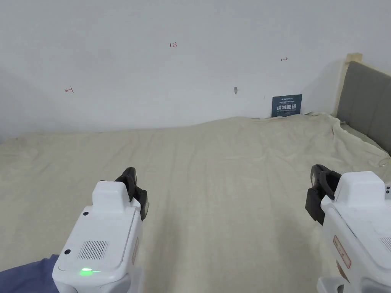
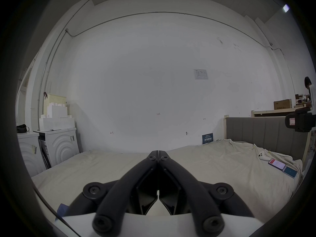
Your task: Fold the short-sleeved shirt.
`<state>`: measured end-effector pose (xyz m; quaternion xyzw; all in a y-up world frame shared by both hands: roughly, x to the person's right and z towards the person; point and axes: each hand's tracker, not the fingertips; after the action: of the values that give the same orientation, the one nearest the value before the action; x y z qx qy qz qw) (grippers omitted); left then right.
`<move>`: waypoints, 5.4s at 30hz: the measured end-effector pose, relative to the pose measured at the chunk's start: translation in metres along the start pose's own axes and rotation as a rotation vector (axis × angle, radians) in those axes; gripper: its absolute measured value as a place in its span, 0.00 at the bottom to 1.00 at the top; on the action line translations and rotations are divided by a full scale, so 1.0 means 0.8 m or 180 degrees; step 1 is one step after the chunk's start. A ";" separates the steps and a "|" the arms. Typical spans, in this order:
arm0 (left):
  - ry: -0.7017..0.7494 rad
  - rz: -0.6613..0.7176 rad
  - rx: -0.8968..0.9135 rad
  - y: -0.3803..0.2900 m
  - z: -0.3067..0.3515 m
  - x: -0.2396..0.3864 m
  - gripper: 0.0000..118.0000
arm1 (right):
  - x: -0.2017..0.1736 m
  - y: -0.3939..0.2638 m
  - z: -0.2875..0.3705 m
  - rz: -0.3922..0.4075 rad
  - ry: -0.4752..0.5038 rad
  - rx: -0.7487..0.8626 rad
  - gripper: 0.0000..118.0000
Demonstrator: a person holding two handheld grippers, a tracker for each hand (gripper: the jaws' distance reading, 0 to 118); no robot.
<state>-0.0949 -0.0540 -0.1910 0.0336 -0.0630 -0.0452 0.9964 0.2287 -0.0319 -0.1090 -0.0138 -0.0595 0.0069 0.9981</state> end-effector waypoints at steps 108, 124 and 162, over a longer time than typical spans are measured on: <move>0.0037 0.0039 0.0138 -0.005 0.007 -0.011 1.00 | -0.005 0.006 0.002 -0.0005 -0.0068 0.0072 1.00; 0.0044 0.0052 0.0122 -0.005 0.006 -0.014 1.00 | -0.009 0.007 0.003 -0.0011 -0.0056 0.0079 1.00; 0.0015 0.0117 0.0052 -0.005 0.005 -0.028 1.00 | 0.000 0.000 -0.047 -0.0538 -0.0998 -0.1932 0.99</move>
<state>-0.1180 -0.0565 -0.1899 0.0406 -0.0616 -0.0263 0.9969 0.2331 -0.0327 -0.1460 -0.3036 -0.2124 -0.0917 0.9243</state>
